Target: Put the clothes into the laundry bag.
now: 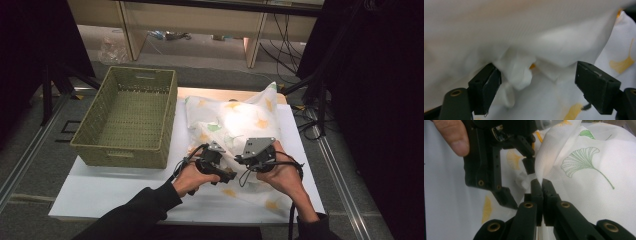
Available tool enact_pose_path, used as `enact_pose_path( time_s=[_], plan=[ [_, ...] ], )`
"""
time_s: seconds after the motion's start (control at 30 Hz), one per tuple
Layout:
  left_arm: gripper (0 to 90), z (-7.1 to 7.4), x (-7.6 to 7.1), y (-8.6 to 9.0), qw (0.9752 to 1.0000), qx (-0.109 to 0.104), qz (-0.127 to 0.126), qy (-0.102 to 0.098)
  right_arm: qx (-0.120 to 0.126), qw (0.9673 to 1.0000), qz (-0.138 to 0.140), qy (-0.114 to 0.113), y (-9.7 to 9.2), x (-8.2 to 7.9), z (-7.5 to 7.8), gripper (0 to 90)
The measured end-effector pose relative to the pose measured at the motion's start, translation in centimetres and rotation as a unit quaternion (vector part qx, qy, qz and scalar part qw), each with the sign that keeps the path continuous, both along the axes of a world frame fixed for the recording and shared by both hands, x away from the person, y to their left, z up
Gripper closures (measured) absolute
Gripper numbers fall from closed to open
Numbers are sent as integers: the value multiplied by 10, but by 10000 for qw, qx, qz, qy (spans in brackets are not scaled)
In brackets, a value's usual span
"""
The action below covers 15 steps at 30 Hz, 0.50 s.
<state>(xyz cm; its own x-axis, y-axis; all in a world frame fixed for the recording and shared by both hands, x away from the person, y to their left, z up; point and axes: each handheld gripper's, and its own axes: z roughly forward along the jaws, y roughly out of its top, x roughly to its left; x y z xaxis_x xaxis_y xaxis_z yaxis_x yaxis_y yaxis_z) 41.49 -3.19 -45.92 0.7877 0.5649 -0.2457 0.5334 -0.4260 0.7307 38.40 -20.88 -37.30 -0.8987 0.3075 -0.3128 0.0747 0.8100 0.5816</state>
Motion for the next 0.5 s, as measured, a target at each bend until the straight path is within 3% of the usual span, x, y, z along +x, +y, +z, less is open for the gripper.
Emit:
enact_pose_path(
  time_s=[0.1,0.23,0.3,0.43,0.5],
  plan=[
    [207,1,3,-10,9988,-376,260,196,26,10000,-9,27,-1,0,0,900],
    [353,-5,12,-18,9996,-117,243,27,33,10000,-1,21,-1,0,1,900],
    [492,-10,18,-14,9997,235,80,-86,70,10000,-26,-65,-2,-1,2,900],
    [761,-13,26,-11,9983,273,182,-481,48,10000,-53,-24,-1,-2,2,900],
    [832,-11,29,-10,9968,234,325,-688,-12,10000,-29,43,-1,-1,2,900]
  ],
)
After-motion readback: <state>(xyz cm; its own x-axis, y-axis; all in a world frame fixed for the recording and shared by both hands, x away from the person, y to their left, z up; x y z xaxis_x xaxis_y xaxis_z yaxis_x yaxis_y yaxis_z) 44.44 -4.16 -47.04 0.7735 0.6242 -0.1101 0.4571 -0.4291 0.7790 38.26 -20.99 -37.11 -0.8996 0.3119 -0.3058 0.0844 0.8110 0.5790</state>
